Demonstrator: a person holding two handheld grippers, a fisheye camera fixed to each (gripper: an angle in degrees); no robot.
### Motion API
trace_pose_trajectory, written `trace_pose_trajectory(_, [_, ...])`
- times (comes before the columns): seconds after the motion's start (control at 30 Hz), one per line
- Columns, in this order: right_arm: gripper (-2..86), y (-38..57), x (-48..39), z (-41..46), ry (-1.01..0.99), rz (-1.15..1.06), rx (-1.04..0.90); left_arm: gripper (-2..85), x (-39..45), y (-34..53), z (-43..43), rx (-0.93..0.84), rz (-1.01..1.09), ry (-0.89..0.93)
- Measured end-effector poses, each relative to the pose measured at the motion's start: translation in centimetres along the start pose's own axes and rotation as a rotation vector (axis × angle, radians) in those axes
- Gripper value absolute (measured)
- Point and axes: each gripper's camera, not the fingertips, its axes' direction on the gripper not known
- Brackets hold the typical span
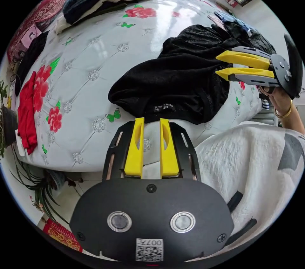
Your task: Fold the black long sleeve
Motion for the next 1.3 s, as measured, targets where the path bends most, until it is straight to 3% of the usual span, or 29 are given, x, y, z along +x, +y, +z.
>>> trace_pose_trajectory(0.23, [5.8, -6.5, 0.0, 10.2, -0.061, -0.046, -0.280, 4.4, -0.6, -3.9, 1.1, 0.005, 0.101, -0.147])
trace_pose_trajectory(0.3, [3.8, -6.0, 1.0, 9.8, -0.056, -0.012, -0.205, 2.1, -1.6, -4.8, 0.9, 0.017, 0.099, -0.182])
trace_pose_trajectory(0.43, [1.2, -4.2, 4.1, 5.3, -0.289, 0.110, -0.040, -0.2, -4.7, -7.1, 0.1, 0.043, 0.031, -0.229])
trace_pose_trajectory(0.63, [2.5, -4.3, 5.8, 1.5, -0.208, 0.192, 0.103, 0.2, -8.5, -9.6, -3.0, 0.089, -0.202, -0.271])
trace_pose_trajectory(0.8, [7.1, -5.7, 5.6, 1.7, -0.054, 0.153, 0.097, 4.1, -8.5, -4.8, -6.1, 0.164, -0.228, -0.044])
trace_pose_trajectory(1.0, [9.0, -9.3, 3.3, 6.5, -0.142, 0.062, -0.003, 8.4, -2.4, -3.0, -4.8, 0.020, -0.088, 0.268])
trace_pose_trajectory(1.13, [4.1, -10.9, 1.5, 11.2, -0.211, 0.031, -0.141, 7.0, 0.3, -5.6, -2.9, -0.078, -0.054, 0.249])
trace_pose_trajectory(1.17, [2.3, -10.7, 1.6, 11.0, -0.219, 0.052, -0.120, 4.6, 0.3, -6.2, -3.3, -0.052, -0.094, 0.154])
trace_pose_trajectory(1.3, [0.4, -8.8, 2.5, 5.2, -0.231, 0.114, 0.111, -0.5, 0.1, -7.1, -3.0, -0.120, -0.127, 0.218])
